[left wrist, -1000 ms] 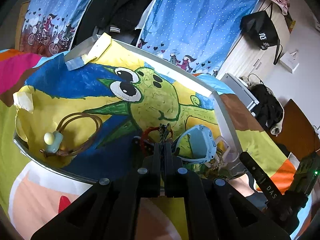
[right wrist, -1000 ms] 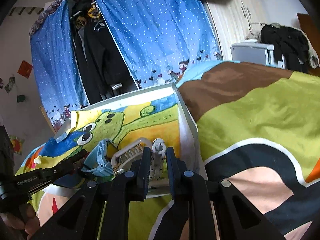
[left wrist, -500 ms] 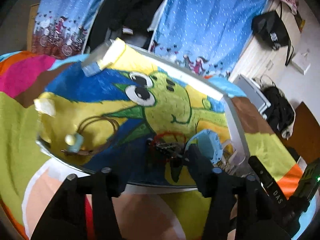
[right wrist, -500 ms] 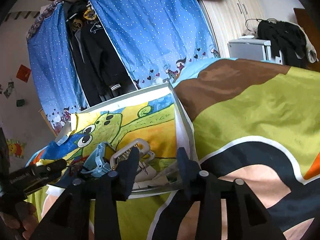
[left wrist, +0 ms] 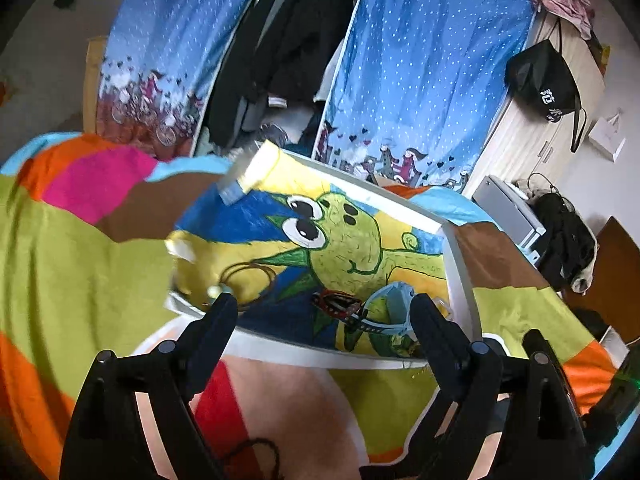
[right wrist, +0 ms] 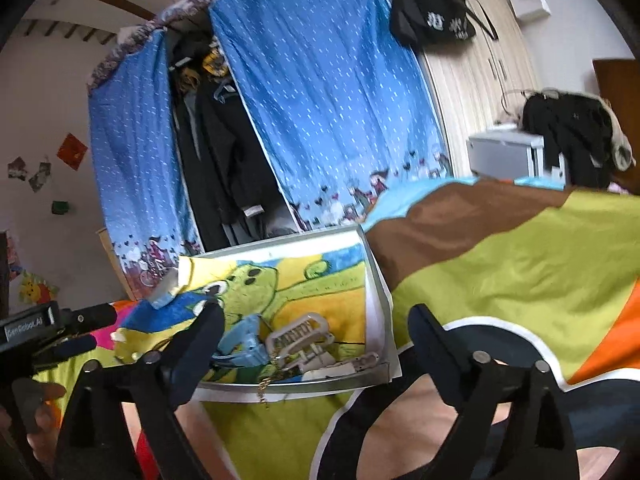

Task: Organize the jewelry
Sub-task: 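Open both tools inside the tray and lift them away, then move both tools back over the bead necklace and silver rings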

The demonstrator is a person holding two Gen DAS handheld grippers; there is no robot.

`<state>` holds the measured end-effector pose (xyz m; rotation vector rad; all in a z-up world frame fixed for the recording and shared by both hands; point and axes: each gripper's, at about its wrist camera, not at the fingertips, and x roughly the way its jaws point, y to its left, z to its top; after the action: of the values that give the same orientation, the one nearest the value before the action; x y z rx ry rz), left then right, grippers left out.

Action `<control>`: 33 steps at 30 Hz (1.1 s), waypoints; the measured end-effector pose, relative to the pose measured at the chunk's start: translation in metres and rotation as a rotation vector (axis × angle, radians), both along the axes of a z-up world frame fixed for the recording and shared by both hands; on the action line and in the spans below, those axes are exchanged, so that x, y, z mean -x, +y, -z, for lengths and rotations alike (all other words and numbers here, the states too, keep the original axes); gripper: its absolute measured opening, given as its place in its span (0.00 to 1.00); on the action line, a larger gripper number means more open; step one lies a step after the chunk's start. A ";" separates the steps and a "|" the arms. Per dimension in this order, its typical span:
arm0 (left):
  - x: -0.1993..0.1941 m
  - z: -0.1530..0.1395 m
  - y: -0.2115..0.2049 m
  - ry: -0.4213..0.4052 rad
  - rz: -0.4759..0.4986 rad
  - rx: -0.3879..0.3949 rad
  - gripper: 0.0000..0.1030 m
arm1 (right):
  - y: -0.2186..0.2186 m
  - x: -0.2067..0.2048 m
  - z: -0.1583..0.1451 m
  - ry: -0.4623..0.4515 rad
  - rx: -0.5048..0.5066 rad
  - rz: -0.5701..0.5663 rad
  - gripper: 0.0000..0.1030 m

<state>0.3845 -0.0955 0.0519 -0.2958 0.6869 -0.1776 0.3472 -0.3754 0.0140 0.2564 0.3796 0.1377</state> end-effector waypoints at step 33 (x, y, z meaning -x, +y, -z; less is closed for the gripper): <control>0.221 0.010 0.069 -0.069 0.050 -0.174 0.82 | 0.056 0.183 -0.018 -0.067 0.076 -0.130 1.00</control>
<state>0.1635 -0.0260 0.0419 -0.1049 0.6374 -0.1736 0.1640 -0.3191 0.0317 0.1520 0.3343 0.2588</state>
